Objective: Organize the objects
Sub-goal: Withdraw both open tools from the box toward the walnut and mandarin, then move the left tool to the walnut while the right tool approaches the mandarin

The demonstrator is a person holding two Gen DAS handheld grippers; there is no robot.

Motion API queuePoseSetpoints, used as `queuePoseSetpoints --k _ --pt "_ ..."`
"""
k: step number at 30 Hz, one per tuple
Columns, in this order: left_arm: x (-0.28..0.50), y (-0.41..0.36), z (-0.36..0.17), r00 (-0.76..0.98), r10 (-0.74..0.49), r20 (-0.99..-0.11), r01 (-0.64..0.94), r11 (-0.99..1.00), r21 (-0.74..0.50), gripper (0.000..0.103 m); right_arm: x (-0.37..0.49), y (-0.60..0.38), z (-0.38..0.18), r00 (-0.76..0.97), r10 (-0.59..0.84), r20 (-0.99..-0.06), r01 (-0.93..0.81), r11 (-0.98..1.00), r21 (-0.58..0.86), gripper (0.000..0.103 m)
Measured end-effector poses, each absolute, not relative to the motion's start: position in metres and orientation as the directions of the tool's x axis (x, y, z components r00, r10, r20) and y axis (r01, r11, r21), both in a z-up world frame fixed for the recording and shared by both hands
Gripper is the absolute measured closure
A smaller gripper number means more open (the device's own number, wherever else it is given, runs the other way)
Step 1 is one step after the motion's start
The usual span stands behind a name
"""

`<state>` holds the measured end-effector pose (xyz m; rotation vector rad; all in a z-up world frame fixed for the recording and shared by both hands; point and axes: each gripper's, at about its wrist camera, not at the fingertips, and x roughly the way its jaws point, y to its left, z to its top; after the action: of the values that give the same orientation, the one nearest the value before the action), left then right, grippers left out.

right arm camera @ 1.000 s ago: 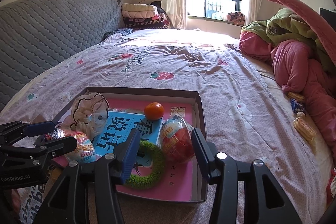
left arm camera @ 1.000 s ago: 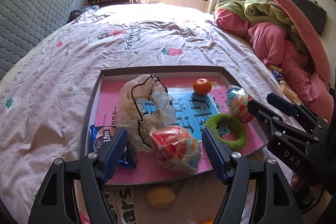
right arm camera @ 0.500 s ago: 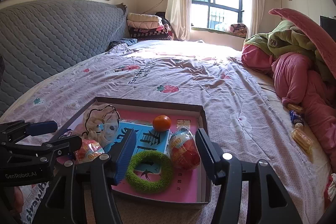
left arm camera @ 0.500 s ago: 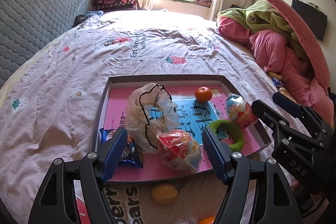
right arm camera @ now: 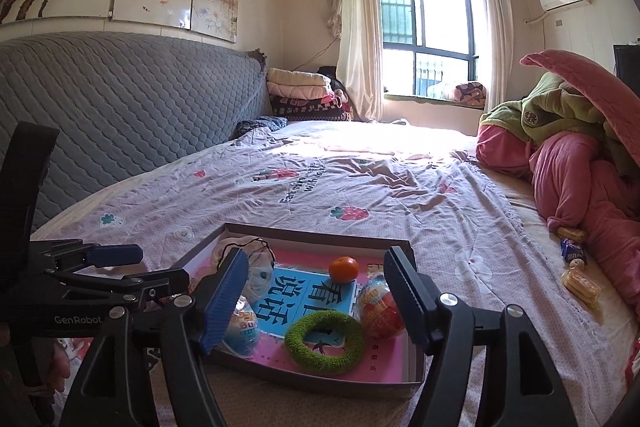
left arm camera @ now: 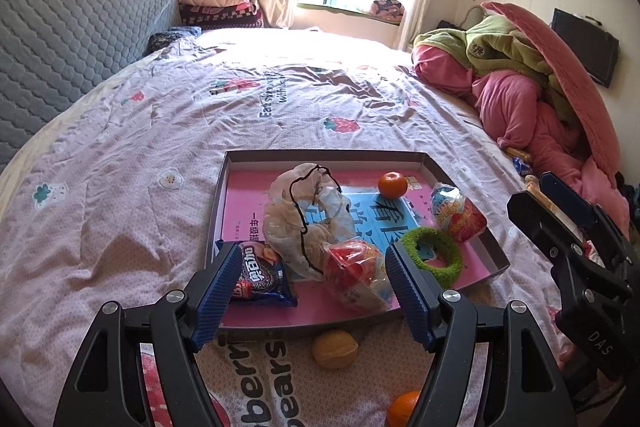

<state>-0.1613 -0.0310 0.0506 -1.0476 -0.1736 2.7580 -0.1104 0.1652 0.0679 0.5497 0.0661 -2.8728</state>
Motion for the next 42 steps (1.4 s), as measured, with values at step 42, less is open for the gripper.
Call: queuePoseSetpoints --k 42 --pt "-0.134 -0.018 -0.01 -0.602 0.182 -0.777 -0.174 -0.98 -0.095 0.028 -0.042 0.13 -0.009 -0.742 -0.265 -0.616 0.334 -0.943 0.004 0.025"
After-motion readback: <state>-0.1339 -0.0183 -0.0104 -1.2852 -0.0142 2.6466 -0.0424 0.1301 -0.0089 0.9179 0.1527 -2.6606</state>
